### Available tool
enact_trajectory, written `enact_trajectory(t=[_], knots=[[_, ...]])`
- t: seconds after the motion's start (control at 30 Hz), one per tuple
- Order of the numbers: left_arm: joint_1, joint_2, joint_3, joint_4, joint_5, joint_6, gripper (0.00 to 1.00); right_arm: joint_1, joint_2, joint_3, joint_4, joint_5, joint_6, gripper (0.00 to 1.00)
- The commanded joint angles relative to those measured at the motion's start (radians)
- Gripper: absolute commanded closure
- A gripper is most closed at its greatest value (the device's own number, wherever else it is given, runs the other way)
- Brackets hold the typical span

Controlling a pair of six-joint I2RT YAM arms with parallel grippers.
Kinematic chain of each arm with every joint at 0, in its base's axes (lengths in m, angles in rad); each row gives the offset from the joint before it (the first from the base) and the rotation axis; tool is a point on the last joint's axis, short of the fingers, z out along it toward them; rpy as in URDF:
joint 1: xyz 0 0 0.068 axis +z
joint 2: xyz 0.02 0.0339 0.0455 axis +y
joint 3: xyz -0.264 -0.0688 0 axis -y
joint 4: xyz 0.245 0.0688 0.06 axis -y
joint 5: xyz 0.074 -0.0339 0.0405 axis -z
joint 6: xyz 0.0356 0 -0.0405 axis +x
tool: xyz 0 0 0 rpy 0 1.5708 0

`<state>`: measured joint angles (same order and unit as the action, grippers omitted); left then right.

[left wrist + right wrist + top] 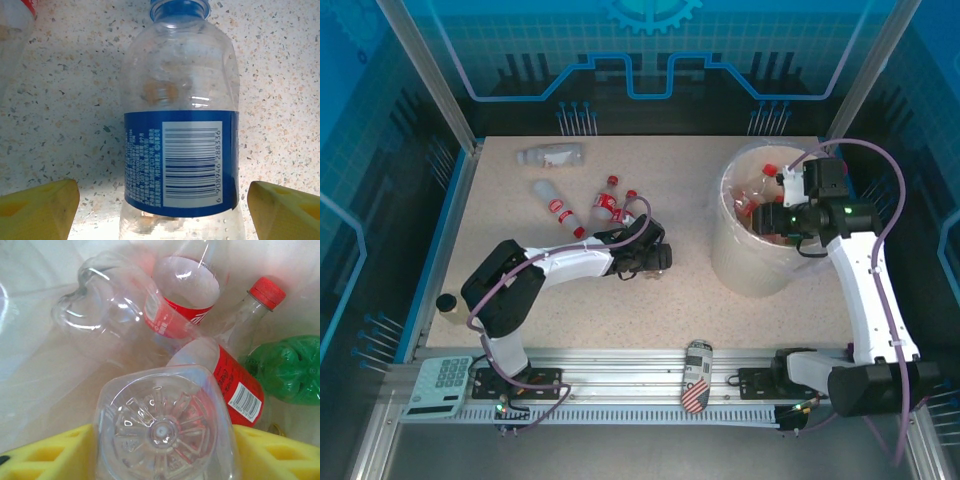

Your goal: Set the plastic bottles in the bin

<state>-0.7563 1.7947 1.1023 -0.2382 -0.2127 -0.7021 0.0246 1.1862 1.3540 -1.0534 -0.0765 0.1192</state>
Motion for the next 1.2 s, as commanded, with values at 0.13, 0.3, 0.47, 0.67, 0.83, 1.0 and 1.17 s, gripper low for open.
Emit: enact_trajectory(t=[0.13, 0.3, 0.47, 0.67, 0.83, 1.0, 1.17], knots=[[-0.011, -0.009, -0.022, 0.001, -0.011, 0.003, 0.09, -0.021, -0.041, 0.141, -0.044, -0.043, -0.008, 0.18], [-0.021, -0.024, -0.009, -0.023, -0.009, 0.019, 0.02, -0.03, -0.089, 0.196, -0.038, -0.016, -0.025, 0.11], [-0.048, -0.032, -0.007, -0.051, -0.011, 0.01, 0.01, -0.033, -0.14, 0.173, 0.067, -0.089, 0.002, 0.05], [-0.064, -0.011, -0.007, -0.061, -0.037, -0.004, 0.01, -0.033, -0.193, 0.104, 0.187, -0.165, 0.044, 0.02], [-0.061, 0.022, 0.026, -0.073, -0.103, 0.026, 0.01, -0.033, -0.199, 0.086, 0.185, -0.177, 0.036, 0.01], [-0.061, 0.056, 0.064, -0.083, -0.101, 0.038, 0.08, -0.033, -0.213, 0.071, 0.184, -0.173, 0.025, 0.01], [-0.061, 0.055, 0.048, -0.069, -0.106, 0.032, 0.25, -0.033, -0.226, 0.064, 0.197, -0.172, 0.022, 0.01]])
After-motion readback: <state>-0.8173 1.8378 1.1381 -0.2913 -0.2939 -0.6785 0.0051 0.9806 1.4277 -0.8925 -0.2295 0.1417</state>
